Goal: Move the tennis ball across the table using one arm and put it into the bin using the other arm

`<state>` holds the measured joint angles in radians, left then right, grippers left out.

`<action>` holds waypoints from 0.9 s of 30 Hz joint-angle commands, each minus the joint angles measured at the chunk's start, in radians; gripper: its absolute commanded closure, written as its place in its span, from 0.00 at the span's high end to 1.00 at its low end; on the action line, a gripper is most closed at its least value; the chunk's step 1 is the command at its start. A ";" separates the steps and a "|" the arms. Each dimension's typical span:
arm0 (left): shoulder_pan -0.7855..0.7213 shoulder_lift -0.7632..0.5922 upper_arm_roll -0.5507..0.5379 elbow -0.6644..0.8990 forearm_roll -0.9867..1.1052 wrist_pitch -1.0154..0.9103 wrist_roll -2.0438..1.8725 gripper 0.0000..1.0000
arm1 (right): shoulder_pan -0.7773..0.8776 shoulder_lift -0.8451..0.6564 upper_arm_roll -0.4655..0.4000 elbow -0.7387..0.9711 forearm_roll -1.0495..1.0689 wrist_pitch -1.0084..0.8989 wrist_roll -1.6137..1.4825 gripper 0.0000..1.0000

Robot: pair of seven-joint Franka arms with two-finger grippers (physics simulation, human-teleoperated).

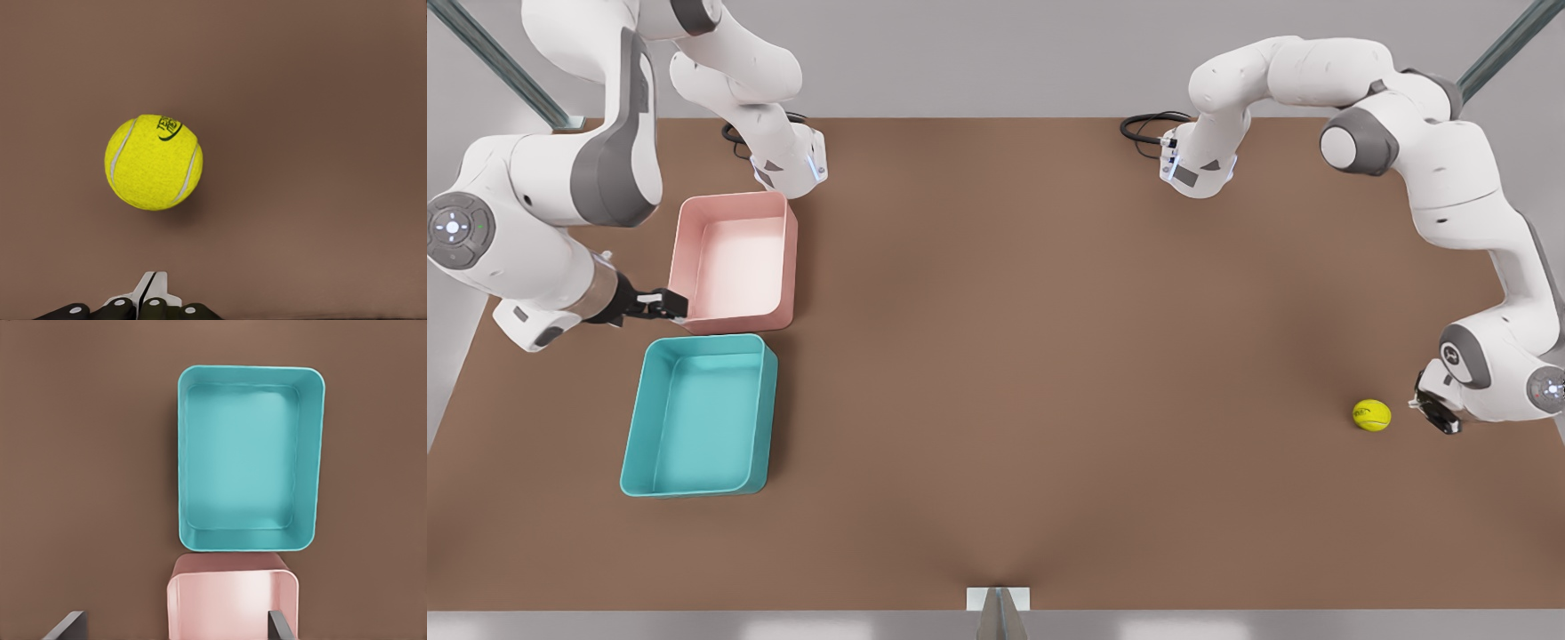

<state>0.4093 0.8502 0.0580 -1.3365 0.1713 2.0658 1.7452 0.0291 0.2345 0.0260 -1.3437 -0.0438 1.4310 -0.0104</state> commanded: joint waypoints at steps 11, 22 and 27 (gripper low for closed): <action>0.000 0.046 0.000 -0.004 -0.018 0.114 0.435 0.21 | 0.003 0.014 0.006 0.003 0.002 -0.007 -0.014 1.00; -0.046 0.040 0.000 -0.064 -0.018 0.108 0.283 0.21 | 0.005 0.014 0.006 -0.009 0.001 -0.037 -0.016 1.00; -0.412 -0.224 -0.047 -0.300 -0.019 0.012 -0.528 0.21 | 0.006 0.022 0.008 -0.011 0.002 -0.037 -0.016 1.00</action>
<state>0.0645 0.6771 0.0117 -1.5951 0.1520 2.1479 1.9190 0.0350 0.2559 0.0330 -1.3549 -0.0426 1.4003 -0.0219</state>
